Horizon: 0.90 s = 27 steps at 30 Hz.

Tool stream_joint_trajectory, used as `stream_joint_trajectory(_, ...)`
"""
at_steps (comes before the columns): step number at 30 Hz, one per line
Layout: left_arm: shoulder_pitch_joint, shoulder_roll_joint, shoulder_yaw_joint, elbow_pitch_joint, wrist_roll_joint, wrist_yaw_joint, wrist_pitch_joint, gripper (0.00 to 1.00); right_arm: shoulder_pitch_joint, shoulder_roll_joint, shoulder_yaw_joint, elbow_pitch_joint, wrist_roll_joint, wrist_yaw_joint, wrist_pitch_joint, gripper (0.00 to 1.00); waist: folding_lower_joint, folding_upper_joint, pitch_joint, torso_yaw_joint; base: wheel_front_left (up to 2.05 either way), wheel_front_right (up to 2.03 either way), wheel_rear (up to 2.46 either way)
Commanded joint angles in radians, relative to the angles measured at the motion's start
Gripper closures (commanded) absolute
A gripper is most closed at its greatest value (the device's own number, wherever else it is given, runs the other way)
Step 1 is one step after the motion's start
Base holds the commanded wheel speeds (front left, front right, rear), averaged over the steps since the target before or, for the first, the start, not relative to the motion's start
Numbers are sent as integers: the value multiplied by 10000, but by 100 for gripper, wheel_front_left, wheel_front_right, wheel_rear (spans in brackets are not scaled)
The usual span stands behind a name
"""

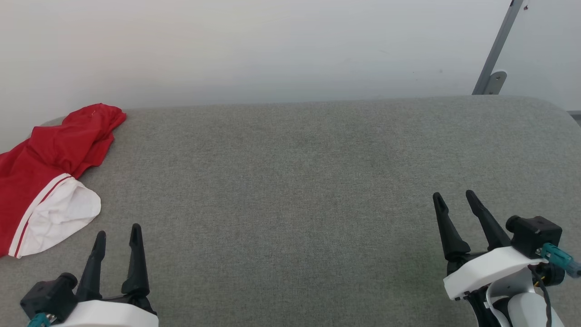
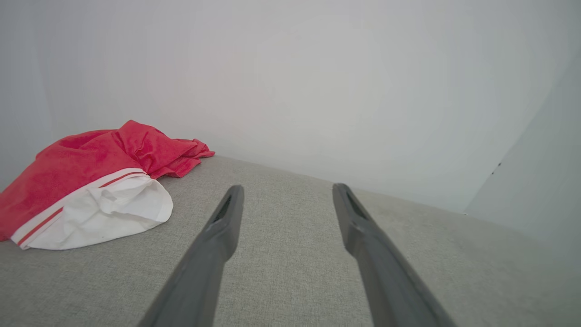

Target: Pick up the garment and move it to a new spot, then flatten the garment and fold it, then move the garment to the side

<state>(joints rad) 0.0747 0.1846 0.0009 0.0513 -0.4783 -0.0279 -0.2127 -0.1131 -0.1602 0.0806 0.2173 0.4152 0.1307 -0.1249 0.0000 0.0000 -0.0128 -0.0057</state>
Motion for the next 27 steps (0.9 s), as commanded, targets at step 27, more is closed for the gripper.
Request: stream_joint_trajectory(27, 338, 169, -19, -281, 1594, -151, -549, 0, -113, -148, 45, -194, -1963, 0, -506, 0, 0, 0, -35, -19, 0, 0, 0)
